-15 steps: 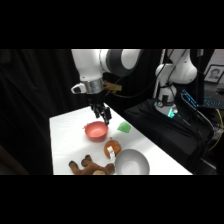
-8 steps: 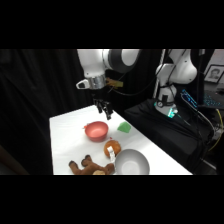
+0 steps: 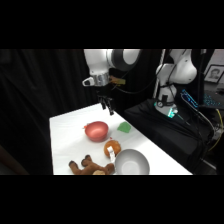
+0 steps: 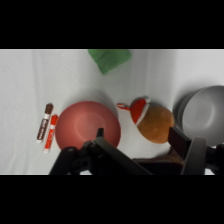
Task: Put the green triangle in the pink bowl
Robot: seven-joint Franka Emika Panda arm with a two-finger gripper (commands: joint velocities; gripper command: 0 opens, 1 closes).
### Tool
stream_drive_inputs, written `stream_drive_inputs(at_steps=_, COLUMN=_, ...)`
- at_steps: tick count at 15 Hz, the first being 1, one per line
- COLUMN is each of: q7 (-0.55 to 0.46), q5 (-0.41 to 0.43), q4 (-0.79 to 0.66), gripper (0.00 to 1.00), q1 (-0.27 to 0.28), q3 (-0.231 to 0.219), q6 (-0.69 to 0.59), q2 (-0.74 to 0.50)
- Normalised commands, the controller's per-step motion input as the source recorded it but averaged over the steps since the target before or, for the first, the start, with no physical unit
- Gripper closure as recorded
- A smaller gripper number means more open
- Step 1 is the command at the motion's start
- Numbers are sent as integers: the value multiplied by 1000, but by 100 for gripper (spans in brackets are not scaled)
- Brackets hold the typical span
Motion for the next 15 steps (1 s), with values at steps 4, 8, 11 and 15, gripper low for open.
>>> stream_drive_inputs(at_steps=4, q7=-162, q5=51, q4=-303, gripper=0, q1=-55, q3=-46, q6=190, q2=-272)
stream_drive_inputs(at_steps=8, q7=-150, q5=63, q4=-341, gripper=0, q1=-51, q3=-43, q6=216, q2=-292)
stream_drive_inputs(at_steps=11, q7=-146, q5=72, q4=-353, gripper=0, q1=-51, q3=-45, q6=219, q2=-295)
stream_drive_inputs(at_steps=15, q7=-131, q5=76, q4=-345, gripper=0, q1=-35, q3=-35, q6=216, q2=-285)
